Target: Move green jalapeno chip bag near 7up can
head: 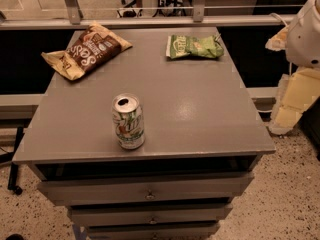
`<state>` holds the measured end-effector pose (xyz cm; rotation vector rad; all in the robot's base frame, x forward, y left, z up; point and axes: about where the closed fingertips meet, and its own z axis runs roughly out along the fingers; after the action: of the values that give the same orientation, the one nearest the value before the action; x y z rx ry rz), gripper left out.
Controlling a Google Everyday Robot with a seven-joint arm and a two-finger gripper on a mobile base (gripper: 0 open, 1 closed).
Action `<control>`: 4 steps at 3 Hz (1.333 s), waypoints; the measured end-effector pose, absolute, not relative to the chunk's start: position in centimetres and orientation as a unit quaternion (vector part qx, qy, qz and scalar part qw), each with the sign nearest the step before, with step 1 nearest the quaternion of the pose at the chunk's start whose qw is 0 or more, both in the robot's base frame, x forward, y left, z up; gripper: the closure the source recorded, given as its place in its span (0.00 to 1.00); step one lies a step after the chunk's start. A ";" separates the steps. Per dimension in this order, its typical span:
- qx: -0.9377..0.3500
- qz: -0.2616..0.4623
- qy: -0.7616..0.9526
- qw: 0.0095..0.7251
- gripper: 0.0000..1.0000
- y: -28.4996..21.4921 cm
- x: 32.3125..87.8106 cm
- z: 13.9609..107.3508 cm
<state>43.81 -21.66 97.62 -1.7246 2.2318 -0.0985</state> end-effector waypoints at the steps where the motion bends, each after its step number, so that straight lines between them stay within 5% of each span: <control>1: -0.603 -0.034 0.781 0.159 0.00 -21.7 43.8 97.6; 4: -0.583 -0.043 0.753 0.300 0.00 -23.5 53.2 96.4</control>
Offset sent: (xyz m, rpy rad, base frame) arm 0.0186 -0.0019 -0.0240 0.0729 -0.0569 0.0256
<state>53.24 -23.49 96.42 -1.5483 1.9994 -0.1137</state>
